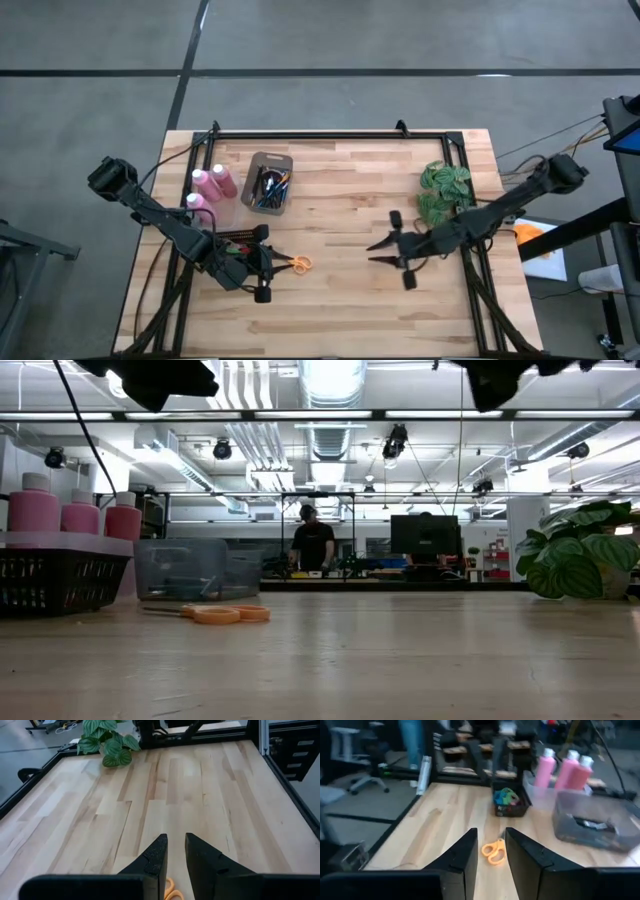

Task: Pick & Place Paint Supplies
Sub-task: Put the yellow scissors into the black basket

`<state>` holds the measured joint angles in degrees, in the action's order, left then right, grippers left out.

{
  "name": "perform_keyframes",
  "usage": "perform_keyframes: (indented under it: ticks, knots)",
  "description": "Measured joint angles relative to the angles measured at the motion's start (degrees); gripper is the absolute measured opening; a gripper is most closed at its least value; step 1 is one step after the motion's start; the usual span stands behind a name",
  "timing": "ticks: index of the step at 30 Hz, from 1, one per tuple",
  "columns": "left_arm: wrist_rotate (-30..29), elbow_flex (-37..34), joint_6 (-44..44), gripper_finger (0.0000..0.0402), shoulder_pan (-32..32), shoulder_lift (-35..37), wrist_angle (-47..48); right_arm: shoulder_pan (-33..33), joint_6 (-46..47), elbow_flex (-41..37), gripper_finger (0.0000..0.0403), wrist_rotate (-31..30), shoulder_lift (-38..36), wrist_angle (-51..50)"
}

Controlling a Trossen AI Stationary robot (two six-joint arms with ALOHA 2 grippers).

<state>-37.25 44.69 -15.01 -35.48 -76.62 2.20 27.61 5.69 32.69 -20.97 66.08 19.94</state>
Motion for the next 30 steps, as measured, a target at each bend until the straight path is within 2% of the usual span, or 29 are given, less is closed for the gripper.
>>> perform_keyframes:
  ticks: [4, 11, 14, 20, 30]
  knots:
    - [0.01, 0.0, 0.01, 0.0071, -0.02, 0.0, 0.68, 0.03, -5.53, -5.61, 0.0097, 3.44, -7.18, 1.99]
    - [0.01, 0.0, 0.01, 0.0071, -0.04, 0.0, 1.04, -0.08, -5.89, -14.93, 0.0097, 9.98, -18.98, 2.96]
    - [-0.01, 0.0, 0.01, 0.0071, -0.02, 0.0, 1.12, -0.13, -6.18, -18.85, 0.0097, 9.56, -24.79, 4.25]
    - [-0.01, 0.0, -0.01, 0.0071, -0.02, 0.0, 1.35, -0.13, -5.42, -25.66, 0.0097, 4.37, -36.35, 5.76]
    - [0.02, 0.0, 0.01, 0.0071, -0.02, 0.0, 1.99, -0.13, -4.5, -32.22, 0.0097, 4.35, -50.65, 3.73]
